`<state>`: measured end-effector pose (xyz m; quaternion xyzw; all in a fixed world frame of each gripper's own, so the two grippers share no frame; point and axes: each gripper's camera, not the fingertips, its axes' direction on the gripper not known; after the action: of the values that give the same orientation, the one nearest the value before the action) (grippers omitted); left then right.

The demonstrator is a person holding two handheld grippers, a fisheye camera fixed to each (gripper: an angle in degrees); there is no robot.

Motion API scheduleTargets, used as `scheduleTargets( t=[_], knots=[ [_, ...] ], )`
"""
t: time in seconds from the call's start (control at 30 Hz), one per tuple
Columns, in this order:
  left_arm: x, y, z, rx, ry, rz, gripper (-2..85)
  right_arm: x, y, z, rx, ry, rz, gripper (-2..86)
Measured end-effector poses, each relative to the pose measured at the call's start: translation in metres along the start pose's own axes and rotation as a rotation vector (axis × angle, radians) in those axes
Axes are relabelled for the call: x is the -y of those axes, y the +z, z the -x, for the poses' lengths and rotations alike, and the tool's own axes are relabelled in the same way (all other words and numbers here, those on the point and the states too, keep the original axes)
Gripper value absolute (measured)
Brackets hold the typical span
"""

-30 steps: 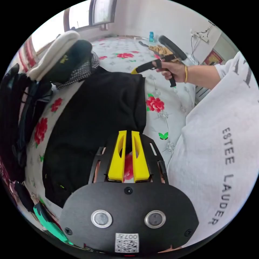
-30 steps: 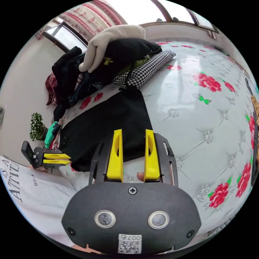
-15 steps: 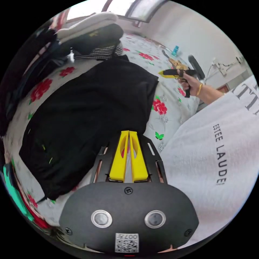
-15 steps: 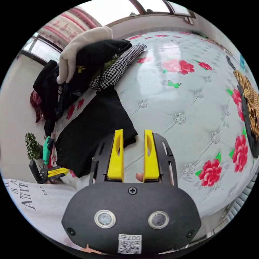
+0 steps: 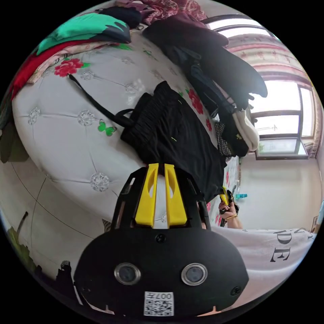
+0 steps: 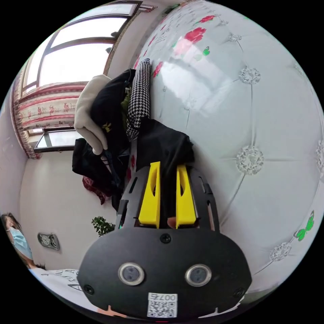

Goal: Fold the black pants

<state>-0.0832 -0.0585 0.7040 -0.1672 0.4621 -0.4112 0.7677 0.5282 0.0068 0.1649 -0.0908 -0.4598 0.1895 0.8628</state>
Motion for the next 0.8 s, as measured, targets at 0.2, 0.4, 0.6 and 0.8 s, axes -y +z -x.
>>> scheduleTargets(
  t=[0.2,0.4,0.6,0.8],
  knots=[
    [0.009,-0.025,0.014,-0.078,-0.096,-0.042,8.4,-0.024,0.030,0.164,0.031,-0.569,0.160,0.0],
    [0.025,-0.049,0.022,-0.198,-0.120,-0.104,11.5,-0.182,0.129,0.300,0.152,-1.198,0.609,0.4],
    [0.022,-0.068,0.033,-0.309,-0.126,-0.113,13.6,-0.276,0.241,0.255,0.041,-1.111,1.040,3.8],
    [0.022,-0.086,0.035,-0.426,-0.050,-0.105,17.6,-0.176,0.171,0.214,0.014,-0.828,0.802,6.1]
  ],
)
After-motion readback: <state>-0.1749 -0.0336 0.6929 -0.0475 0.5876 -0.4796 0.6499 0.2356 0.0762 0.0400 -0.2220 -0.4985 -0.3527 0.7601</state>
